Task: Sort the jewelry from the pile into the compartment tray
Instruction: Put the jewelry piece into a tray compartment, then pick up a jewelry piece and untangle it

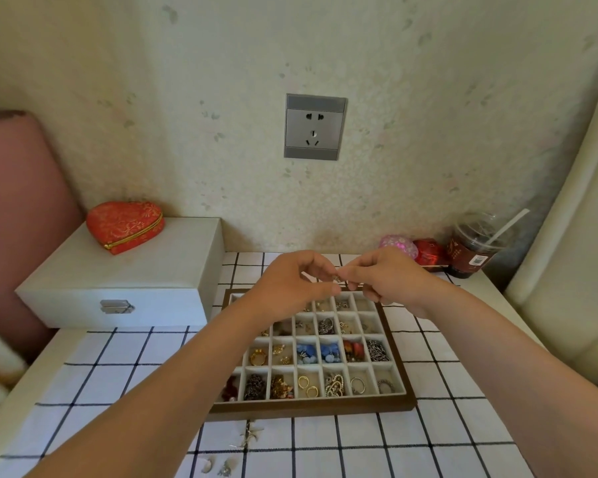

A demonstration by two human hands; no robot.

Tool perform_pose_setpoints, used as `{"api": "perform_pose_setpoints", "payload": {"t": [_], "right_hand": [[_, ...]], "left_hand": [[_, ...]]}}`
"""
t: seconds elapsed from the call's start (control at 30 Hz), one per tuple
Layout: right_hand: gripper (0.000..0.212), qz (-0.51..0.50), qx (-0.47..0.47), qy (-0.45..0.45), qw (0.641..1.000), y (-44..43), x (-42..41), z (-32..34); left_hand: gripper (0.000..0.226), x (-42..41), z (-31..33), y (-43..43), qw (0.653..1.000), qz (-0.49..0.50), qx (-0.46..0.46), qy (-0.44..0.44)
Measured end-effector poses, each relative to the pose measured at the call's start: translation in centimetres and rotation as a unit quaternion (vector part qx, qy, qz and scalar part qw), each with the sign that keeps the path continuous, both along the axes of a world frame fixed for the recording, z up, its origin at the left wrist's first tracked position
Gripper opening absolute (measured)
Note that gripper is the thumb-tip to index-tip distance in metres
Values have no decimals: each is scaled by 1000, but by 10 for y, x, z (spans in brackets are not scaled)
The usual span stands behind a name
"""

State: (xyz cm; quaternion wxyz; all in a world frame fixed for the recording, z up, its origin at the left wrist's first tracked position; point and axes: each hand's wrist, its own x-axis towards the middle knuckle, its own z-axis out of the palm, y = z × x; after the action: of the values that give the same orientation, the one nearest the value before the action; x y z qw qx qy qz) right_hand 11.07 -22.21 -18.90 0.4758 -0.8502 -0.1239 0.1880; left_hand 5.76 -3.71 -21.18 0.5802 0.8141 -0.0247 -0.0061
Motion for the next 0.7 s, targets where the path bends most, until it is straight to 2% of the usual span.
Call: {"api": "perform_pose_setpoints", "payload": {"t": [0.17, 0.37, 0.43, 0.5, 0.57, 0.63, 0.7], "right_hand": [[11, -5, 51, 22, 998, 4, -4, 6], [12, 34, 29, 48, 998, 8, -11, 3], [12, 57, -6, 23, 998, 12, -17, -1], [10, 79, -49, -45, 995, 19, -23, -5], [8, 112, -106, -127, 980, 28, -30, -10], [10, 153, -182, -190, 953, 37, -37, -15], [11, 180, -242, -238, 923, 42, -40, -18]], "left_hand": [[8, -2, 8, 2, 999, 25, -29, -9], [6, -13, 6, 13, 999, 8, 0, -43], [7, -19, 1, 20, 998, 2, 21, -52], [9, -24, -6, 26, 995, -3, 84, -45], [15, -30, -11, 32, 980, -11, 195, -40], [21, -35, -18, 35, 953, -22, 297, -59], [25, -38, -25, 37, 933, -19, 351, -78]]}}
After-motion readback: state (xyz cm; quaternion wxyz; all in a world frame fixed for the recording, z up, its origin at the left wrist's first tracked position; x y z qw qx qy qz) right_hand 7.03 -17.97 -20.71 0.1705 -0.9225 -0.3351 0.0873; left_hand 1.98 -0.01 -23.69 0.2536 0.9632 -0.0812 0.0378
